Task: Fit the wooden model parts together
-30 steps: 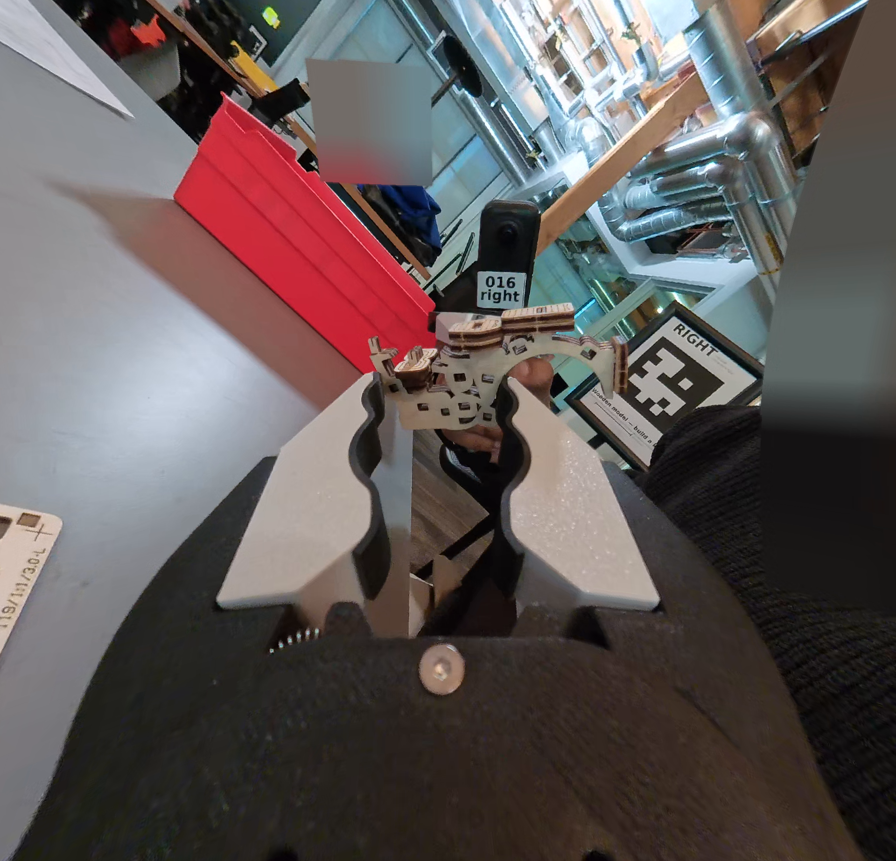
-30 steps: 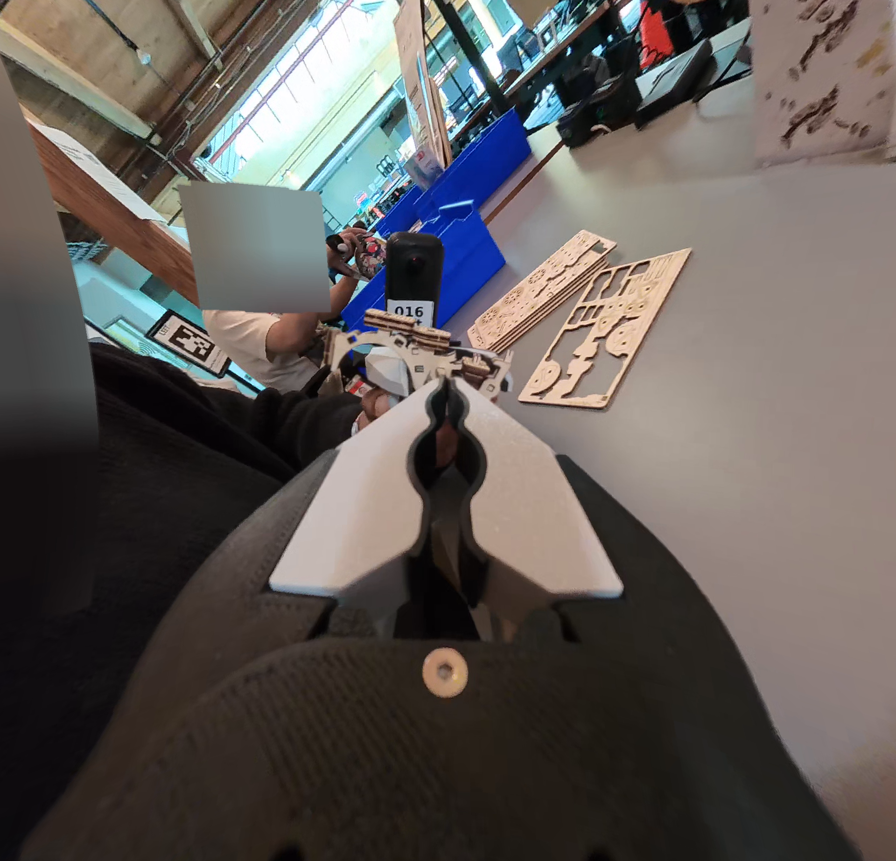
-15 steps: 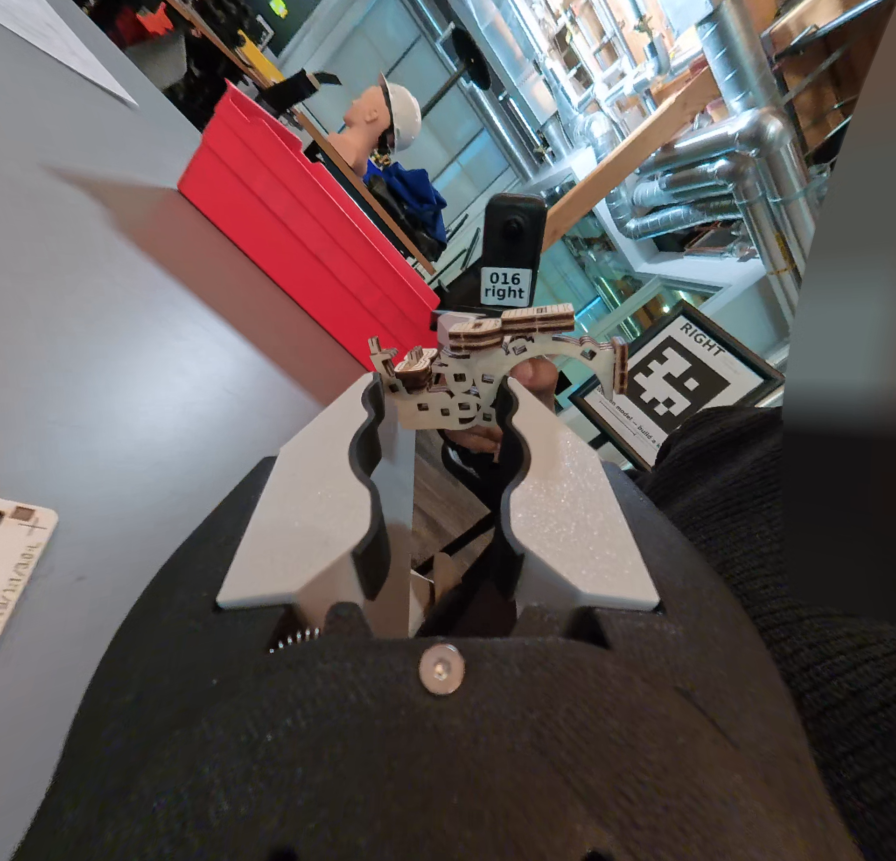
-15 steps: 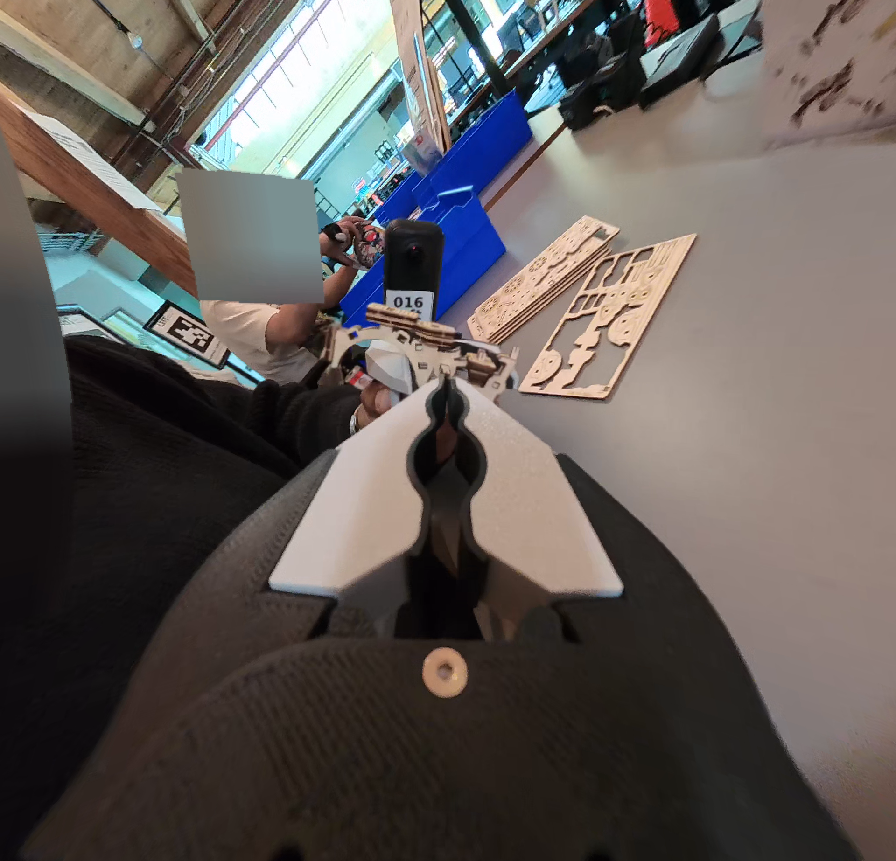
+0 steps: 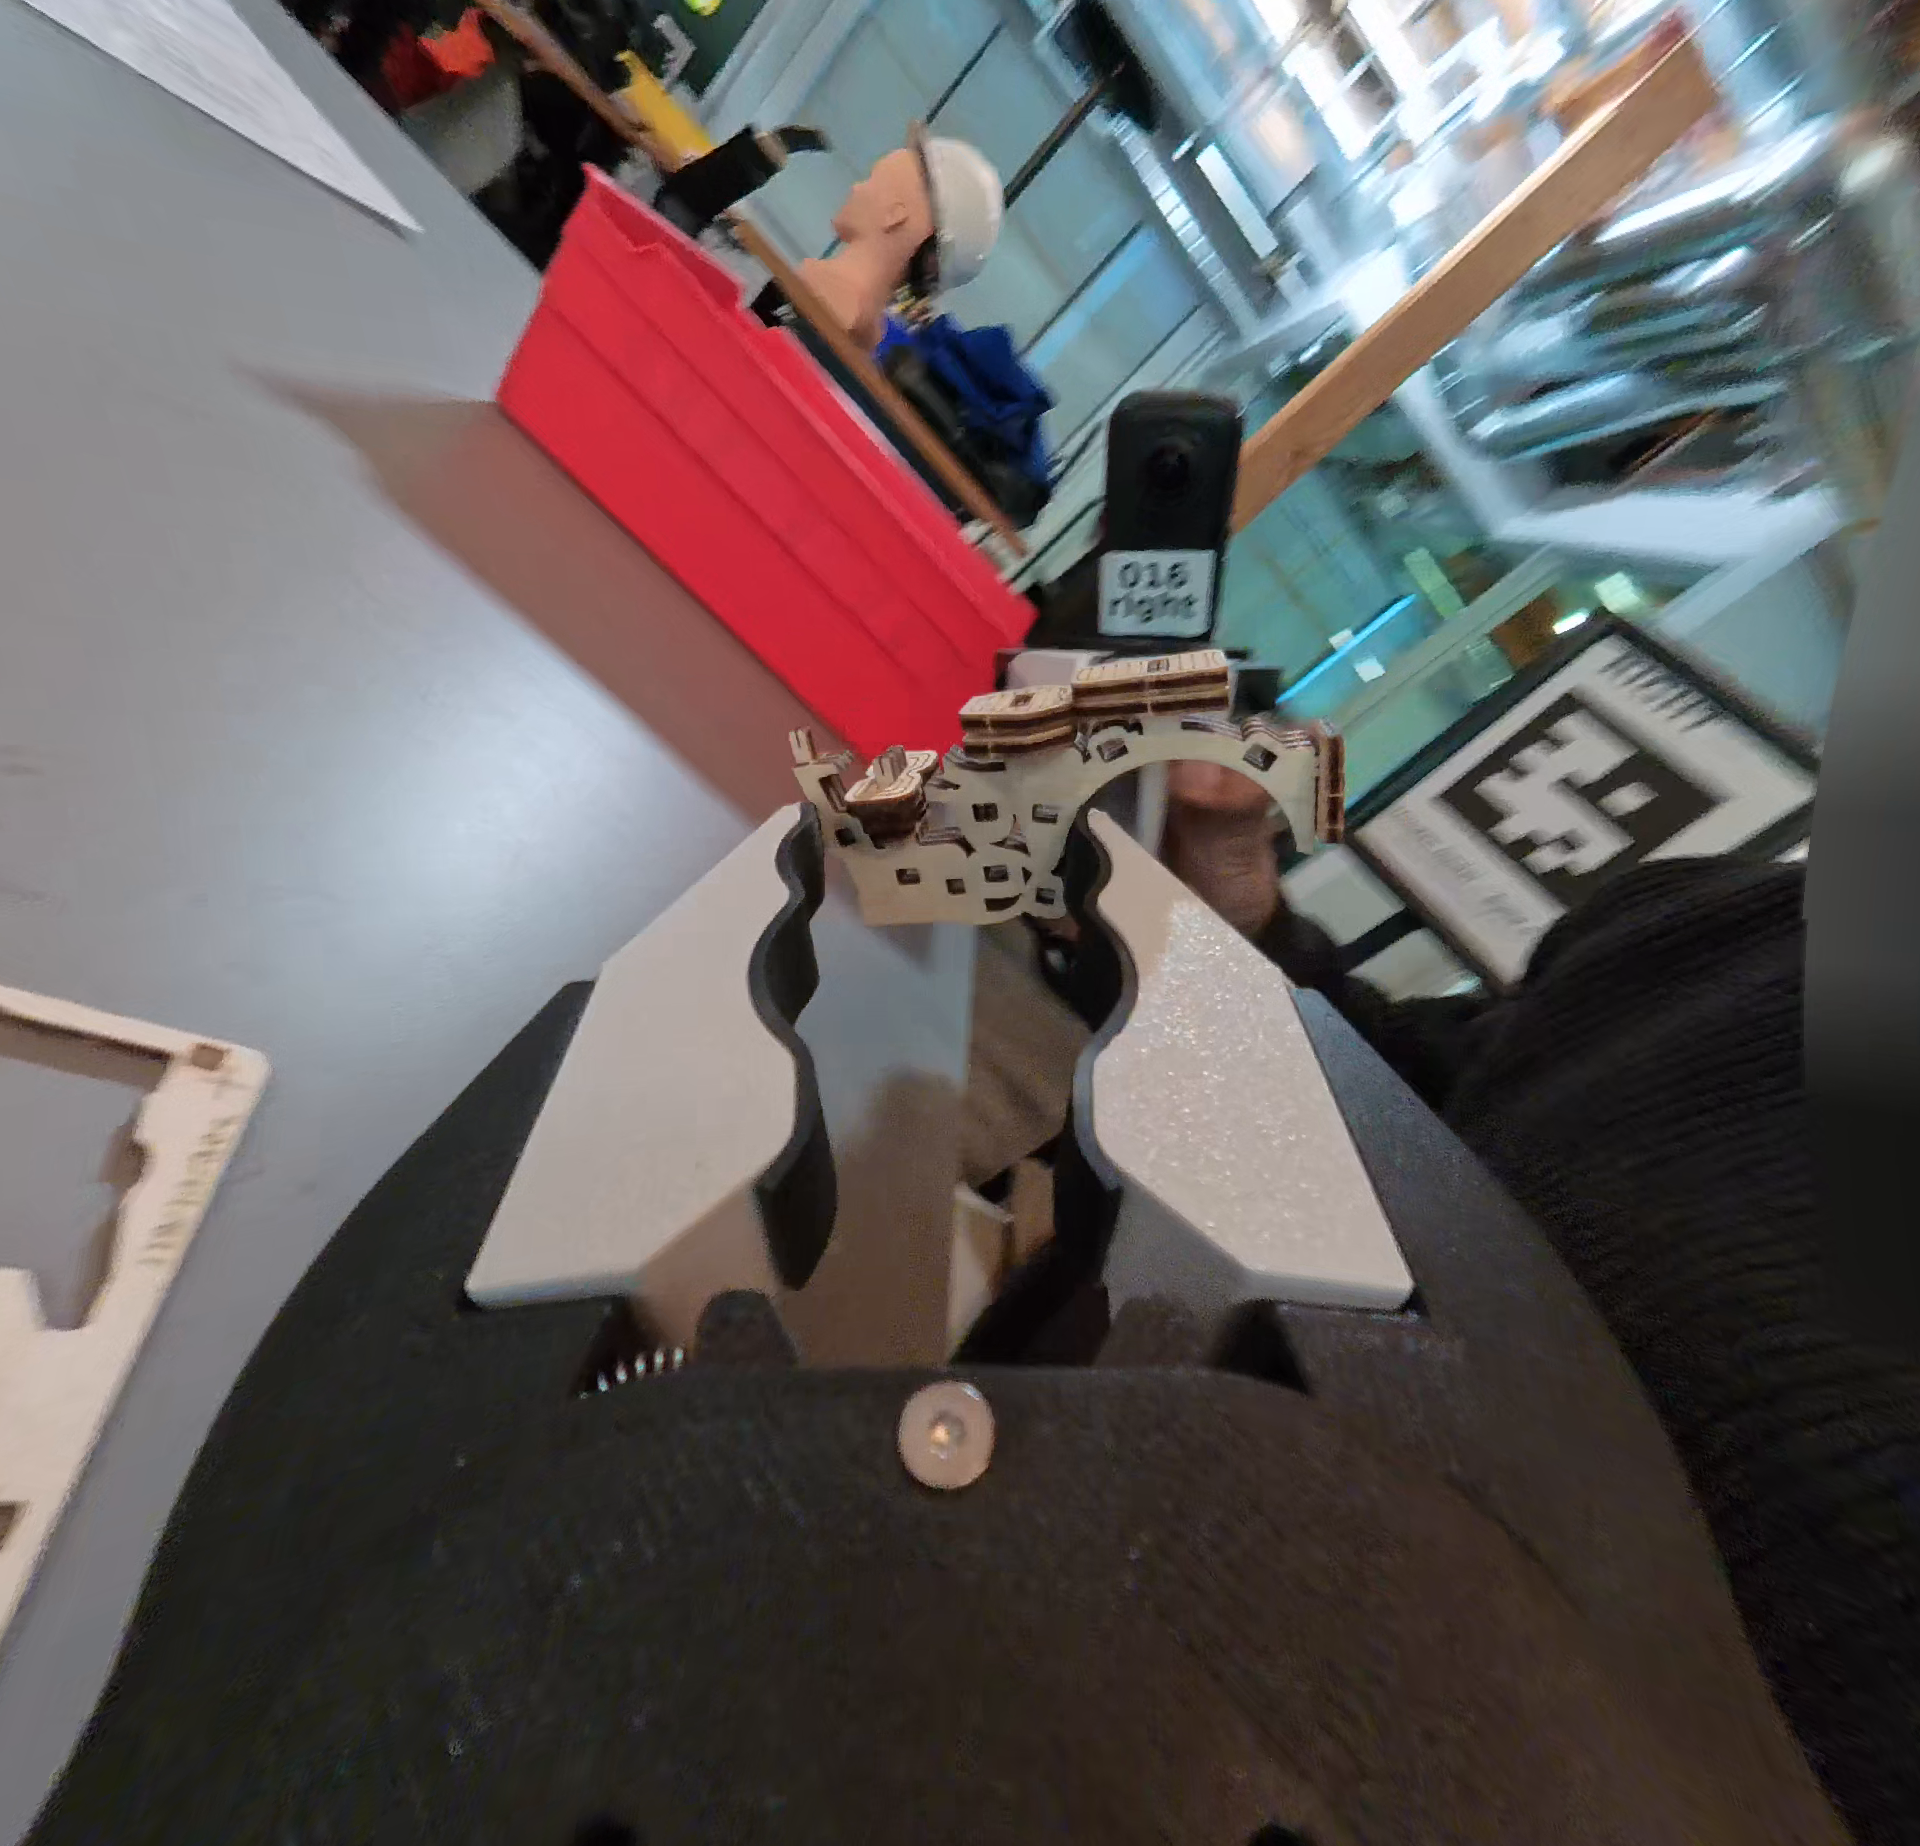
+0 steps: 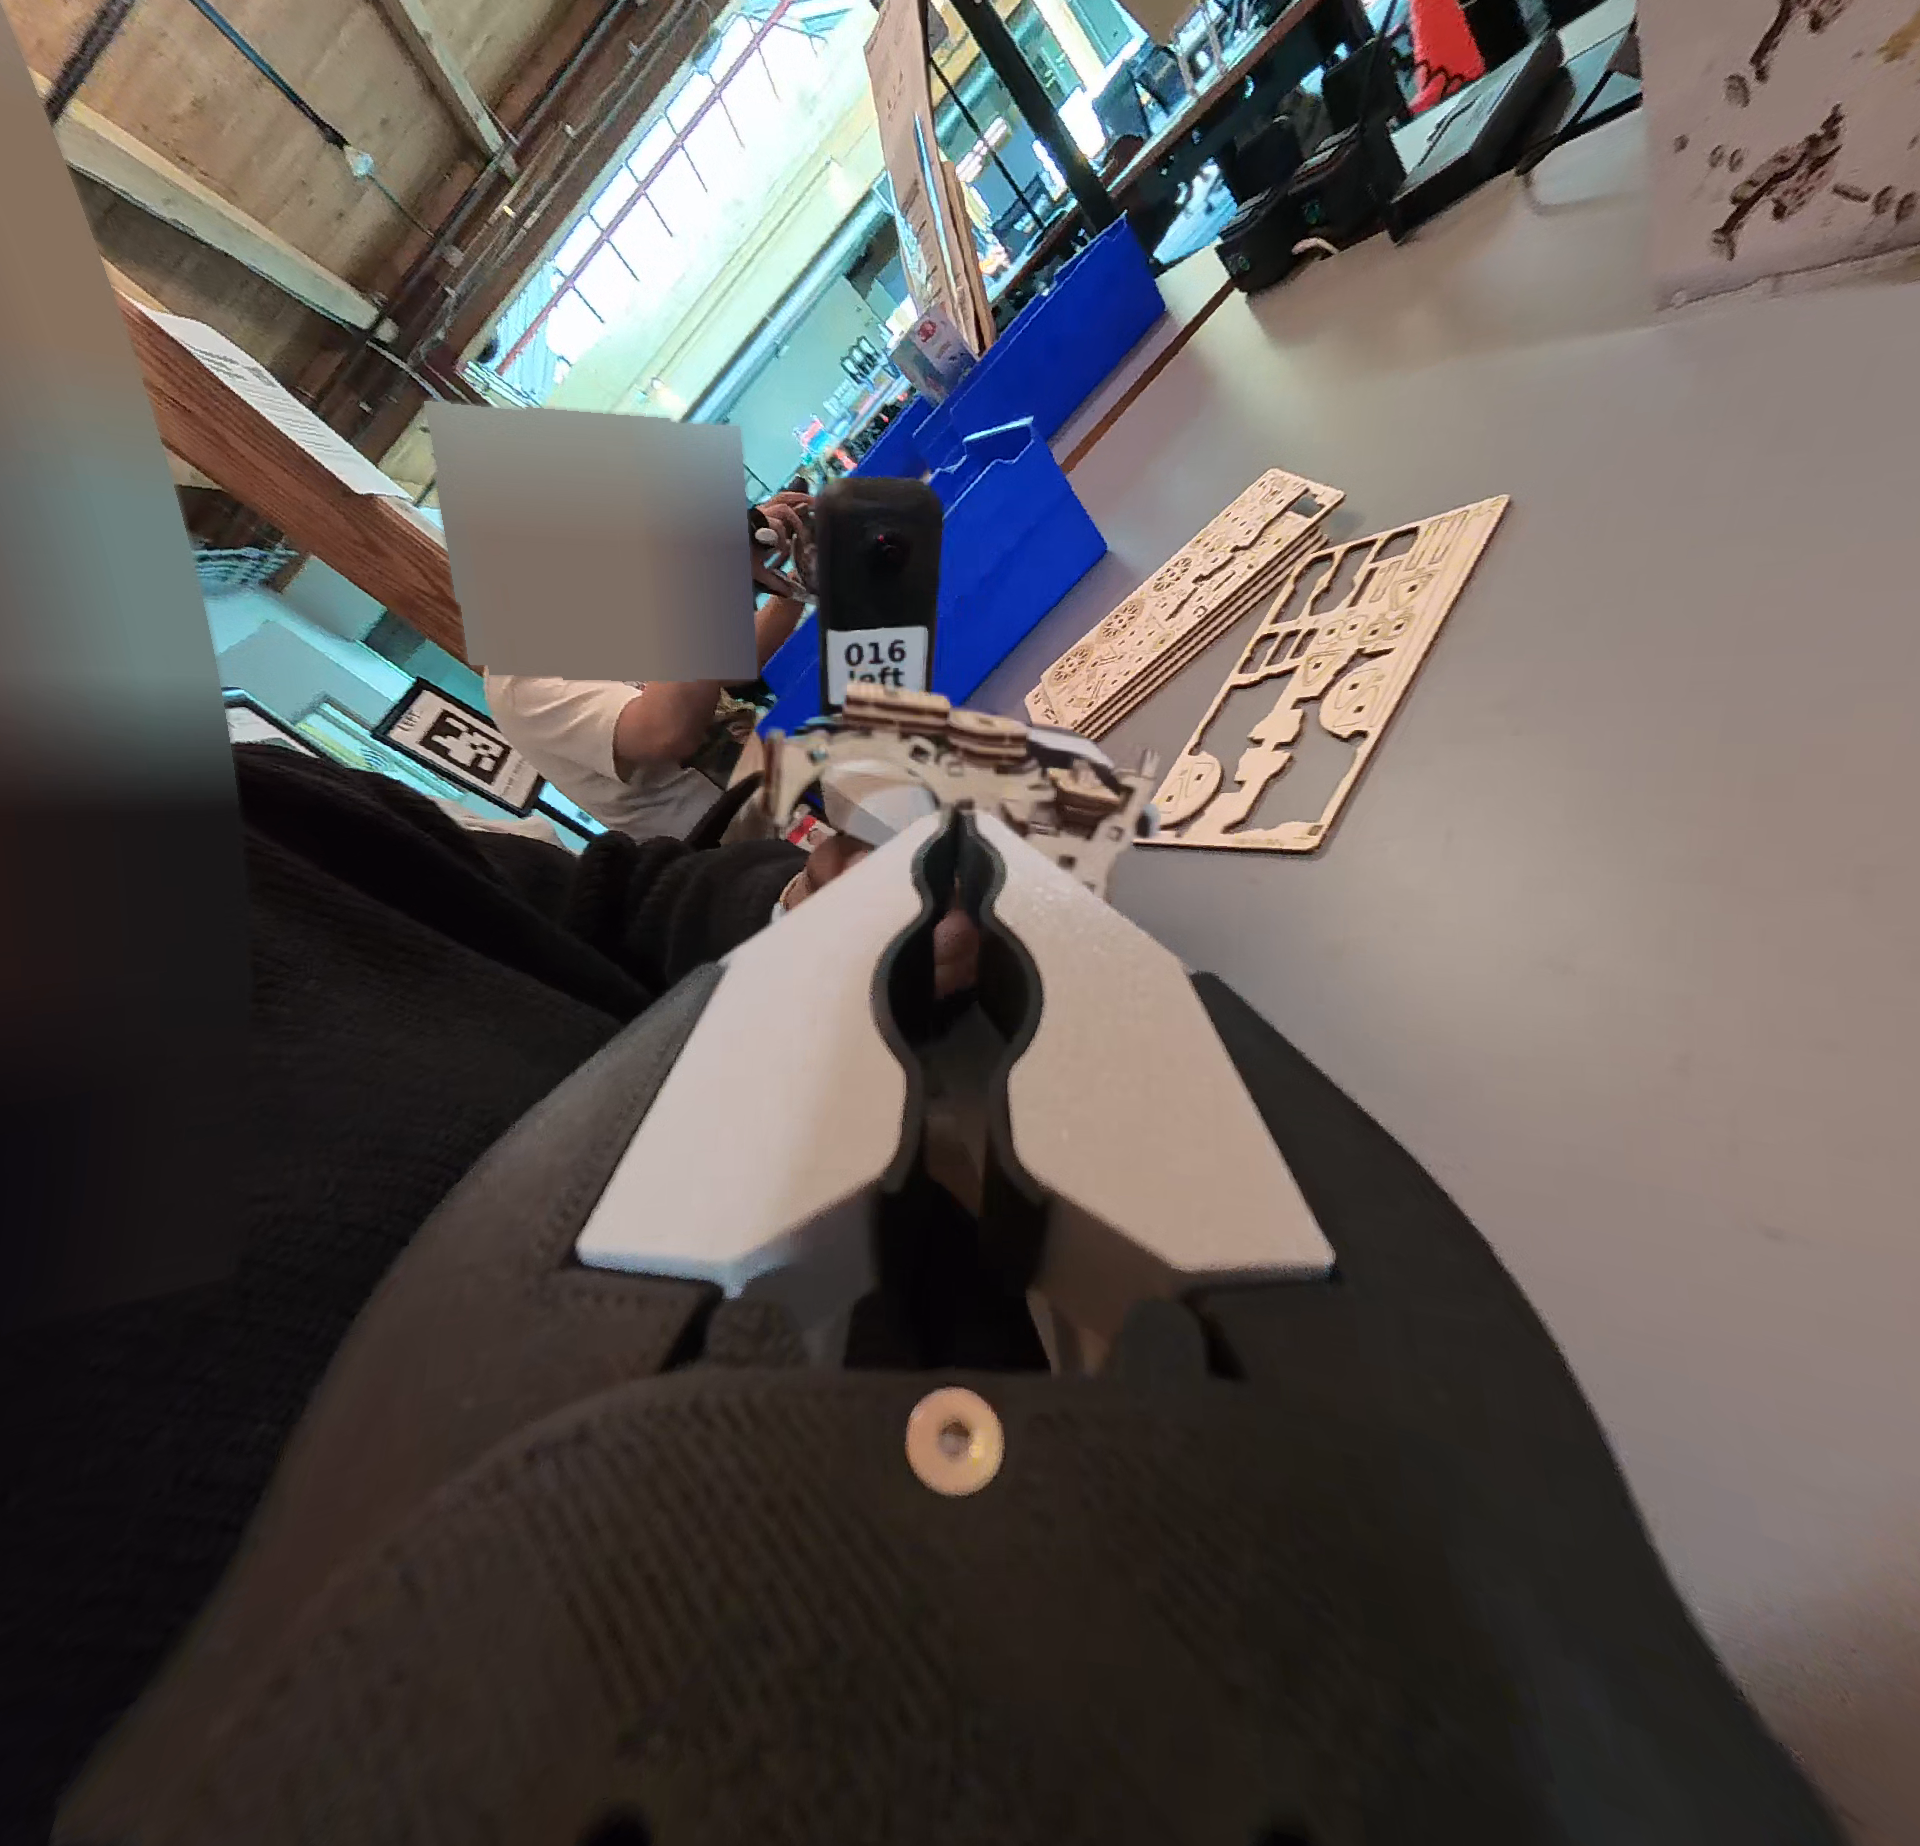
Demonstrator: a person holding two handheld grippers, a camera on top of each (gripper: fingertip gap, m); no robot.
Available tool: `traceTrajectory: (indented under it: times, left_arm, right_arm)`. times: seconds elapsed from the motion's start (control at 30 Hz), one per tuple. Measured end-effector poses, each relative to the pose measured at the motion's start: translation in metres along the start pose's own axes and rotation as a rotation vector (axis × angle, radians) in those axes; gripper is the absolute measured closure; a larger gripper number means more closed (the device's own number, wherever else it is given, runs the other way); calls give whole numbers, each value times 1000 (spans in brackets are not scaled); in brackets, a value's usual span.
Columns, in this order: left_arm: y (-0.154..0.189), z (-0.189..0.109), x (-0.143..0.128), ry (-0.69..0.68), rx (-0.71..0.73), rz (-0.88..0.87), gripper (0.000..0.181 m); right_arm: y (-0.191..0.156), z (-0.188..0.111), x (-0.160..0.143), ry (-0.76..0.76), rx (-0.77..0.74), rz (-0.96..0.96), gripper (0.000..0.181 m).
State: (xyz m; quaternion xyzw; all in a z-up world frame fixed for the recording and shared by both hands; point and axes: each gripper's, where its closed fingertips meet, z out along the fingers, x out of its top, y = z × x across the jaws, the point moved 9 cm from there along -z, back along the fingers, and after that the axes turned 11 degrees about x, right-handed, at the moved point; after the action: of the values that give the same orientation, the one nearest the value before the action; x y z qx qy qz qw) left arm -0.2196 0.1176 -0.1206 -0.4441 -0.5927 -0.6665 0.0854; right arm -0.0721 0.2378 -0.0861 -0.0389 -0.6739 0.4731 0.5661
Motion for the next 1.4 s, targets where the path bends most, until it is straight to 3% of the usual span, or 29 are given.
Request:
traceTrajectory:
  times: [0.2, 0.53, 0.7, 0.87, 1.07, 1.2, 1.4]
  left_arm:
    - [9, 1, -1, -36, 181, 284, 136]
    - [11, -6, 3, -13, 131, 234, 137]
    - [12, -11, 6, 40, -84, 77, 136]
    - [1, -13, 8, 52, -170, -53, 136]
    - [4, -9, 5, 35, -169, -49, 136]
    - [11, 0, -5, -2, -148, -11, 136]
    - [3, -4, 2, 32, -128, -63, 136]
  right_arm:
    - [13, -3, -5, 16, 3, 41, 181]
    - [17, -5, -4, 30, 2, 51, 181]
    - [13, 3, -4, 31, 33, 52, 181]
    - [-2, 12, -2, -23, 9, -27, 181]
    - [-5, 4, 2, 30, 35, -26, 181]
    - [-6, 21, -9, -26, 43, -13, 181]
    - [-4, 0, 2, 22, 9, -30, 181]
